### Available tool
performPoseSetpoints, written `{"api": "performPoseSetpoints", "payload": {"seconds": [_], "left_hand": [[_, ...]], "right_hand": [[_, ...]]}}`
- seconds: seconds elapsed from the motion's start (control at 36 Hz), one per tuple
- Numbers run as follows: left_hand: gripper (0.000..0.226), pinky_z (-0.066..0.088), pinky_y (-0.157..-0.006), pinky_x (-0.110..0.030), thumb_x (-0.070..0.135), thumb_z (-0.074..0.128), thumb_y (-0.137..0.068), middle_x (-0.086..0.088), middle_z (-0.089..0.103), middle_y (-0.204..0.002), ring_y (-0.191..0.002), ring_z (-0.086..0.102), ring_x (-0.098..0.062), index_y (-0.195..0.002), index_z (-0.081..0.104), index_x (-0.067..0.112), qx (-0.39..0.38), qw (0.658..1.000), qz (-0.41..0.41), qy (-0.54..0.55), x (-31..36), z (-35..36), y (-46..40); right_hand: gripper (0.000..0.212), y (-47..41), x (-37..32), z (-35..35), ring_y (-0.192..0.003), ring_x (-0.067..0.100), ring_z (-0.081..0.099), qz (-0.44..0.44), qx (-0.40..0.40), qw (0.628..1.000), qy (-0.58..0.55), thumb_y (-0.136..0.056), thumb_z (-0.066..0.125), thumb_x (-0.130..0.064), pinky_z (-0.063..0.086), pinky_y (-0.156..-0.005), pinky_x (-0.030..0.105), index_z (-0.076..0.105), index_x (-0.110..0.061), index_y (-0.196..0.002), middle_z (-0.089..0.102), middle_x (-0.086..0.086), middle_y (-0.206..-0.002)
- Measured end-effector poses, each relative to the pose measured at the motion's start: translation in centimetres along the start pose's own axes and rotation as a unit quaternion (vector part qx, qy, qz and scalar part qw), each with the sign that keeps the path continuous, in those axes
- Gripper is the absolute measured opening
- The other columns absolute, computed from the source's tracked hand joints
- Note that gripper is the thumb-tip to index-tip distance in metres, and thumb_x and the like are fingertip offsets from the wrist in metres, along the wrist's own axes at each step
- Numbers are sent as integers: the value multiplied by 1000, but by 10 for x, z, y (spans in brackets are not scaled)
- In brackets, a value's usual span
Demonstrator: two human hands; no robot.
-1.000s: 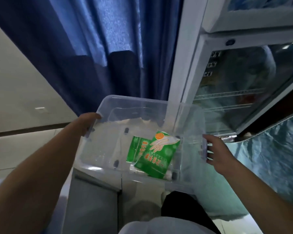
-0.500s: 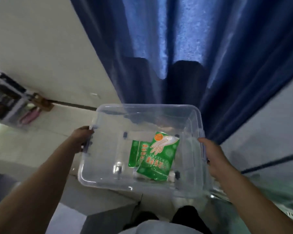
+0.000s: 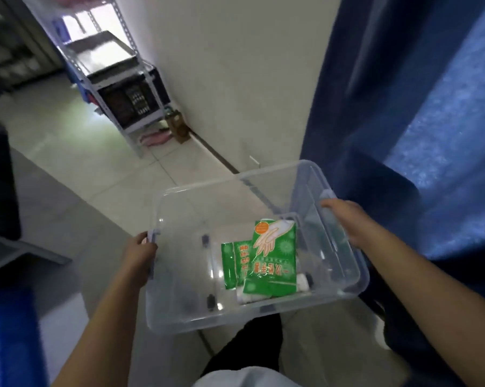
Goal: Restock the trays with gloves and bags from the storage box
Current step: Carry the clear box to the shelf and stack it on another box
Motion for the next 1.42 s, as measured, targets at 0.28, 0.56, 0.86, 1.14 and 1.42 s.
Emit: {"api": "performPoseSetpoints", "payload": {"seconds": [0.28,0.56,0.86,1.14,1.42], "left_hand": [[31,34,-61,-28,11,49,-94,-11,53,-98,-79,49,-24,-110,69,29,42,993,-59,97,69,-24,-112],[31,37,-54,-25,7,54,-91,-4,61,-87,-64,50,-19,-110,69,26,117,977,-65,164,151,-35,-227],[29,40,-65,-27,18,51,-96,1,63,-93,-78,58,-25,-118,66,30,160,953,-171,193,219,-65,-351],[44,41,-67,-32,6,45,-90,-8,62,-100,-78,55,-27,-118,63,34,272,902,-215,257,220,-154,-435],[36,43,-64,-30,6,43,-93,-8,58,-88,-68,52,-25,-114,64,27,285,886,-225,289,206,-295,-596]], "right_hand": [[46,-116,-171,111,-99,34,66,-39,-56,997,41,-84,65,-26,55,-84,46,60,-4,-125,66,17,-113],[55,-260,-280,222,-86,30,58,-58,-92,990,93,-80,70,-33,42,-71,33,59,-3,-125,61,16,-107],[57,-399,-430,419,-93,26,55,-69,-204,963,164,-78,70,-35,38,-61,28,60,-3,-124,58,10,-108],[45,-413,-557,665,-81,22,55,-165,-317,901,247,-83,68,-32,39,-64,31,59,-9,-121,61,7,-100],[27,-392,-634,898,-68,24,70,-160,-332,873,320,-80,70,-29,56,-54,31,69,-16,-103,73,4,-79]]}}
Point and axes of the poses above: each hand's wrist, its own y-axis away from the middle knuckle, its own z-axis out of the palm, x = y × z, the point moved 10 cm from there along -y, towards the middle knuckle
